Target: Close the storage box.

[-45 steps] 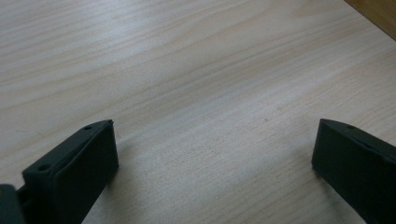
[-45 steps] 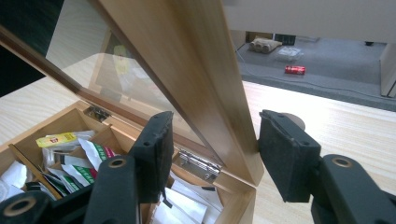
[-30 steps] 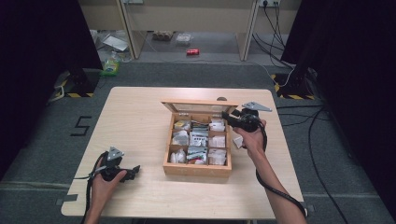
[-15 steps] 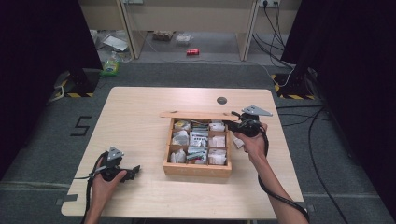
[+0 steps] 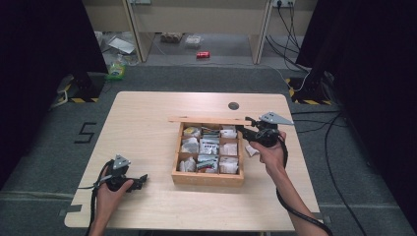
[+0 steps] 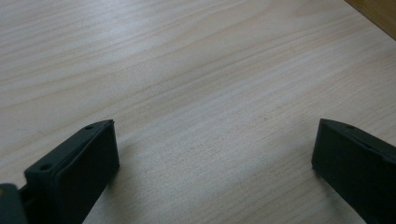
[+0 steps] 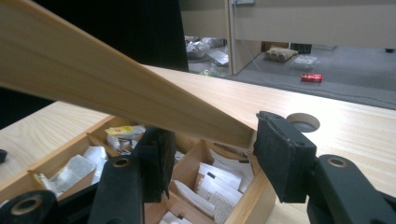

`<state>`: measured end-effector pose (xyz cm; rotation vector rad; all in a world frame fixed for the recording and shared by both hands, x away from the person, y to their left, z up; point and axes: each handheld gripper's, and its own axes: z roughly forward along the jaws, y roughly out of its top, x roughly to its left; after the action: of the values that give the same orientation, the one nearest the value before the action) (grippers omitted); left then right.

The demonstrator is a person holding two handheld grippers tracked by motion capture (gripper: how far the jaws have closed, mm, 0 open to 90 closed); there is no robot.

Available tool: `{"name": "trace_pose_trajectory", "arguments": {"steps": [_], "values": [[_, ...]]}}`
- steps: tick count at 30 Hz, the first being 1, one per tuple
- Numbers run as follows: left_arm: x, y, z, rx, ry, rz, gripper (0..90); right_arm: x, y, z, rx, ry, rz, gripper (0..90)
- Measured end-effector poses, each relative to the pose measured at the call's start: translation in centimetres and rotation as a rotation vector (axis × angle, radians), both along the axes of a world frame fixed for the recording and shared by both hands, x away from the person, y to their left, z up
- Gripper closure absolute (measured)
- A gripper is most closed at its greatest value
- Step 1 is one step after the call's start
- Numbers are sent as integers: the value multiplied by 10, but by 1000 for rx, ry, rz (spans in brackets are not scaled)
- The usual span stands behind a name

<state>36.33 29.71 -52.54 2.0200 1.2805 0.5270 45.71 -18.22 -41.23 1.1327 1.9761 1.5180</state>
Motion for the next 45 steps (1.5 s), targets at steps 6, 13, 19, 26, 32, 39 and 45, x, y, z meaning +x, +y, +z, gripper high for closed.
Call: {"name": "trace_pose_trajectory", "arguments": {"steps": [6, 13, 19, 26, 32, 39, 45], "values": [[0, 0, 0, -1, 0, 1, 0, -9, 1, 4, -17, -12, 1, 478], [-1, 0, 0, -1, 0, 1, 0, -16, -1, 0, -7, 7, 5, 471], [-1, 0, 0, -1, 0, 1, 0, -17, -3, -1, -6, 26, 13, 454], [-1, 0, 0, -1, 0, -2, 0, -23, -8, 0, 12, 50, 10, 454], [-1, 0, 0, -1, 0, -2, 0, -26, -9, -5, 3, 65, 28, 452], [-1, 0, 0, -1, 0, -2, 0, -29, -10, -11, -9, 82, 32, 446], [-1, 0, 0, -1, 0, -2, 0, -33, -11, -18, -18, 73, 43, 447]]}}
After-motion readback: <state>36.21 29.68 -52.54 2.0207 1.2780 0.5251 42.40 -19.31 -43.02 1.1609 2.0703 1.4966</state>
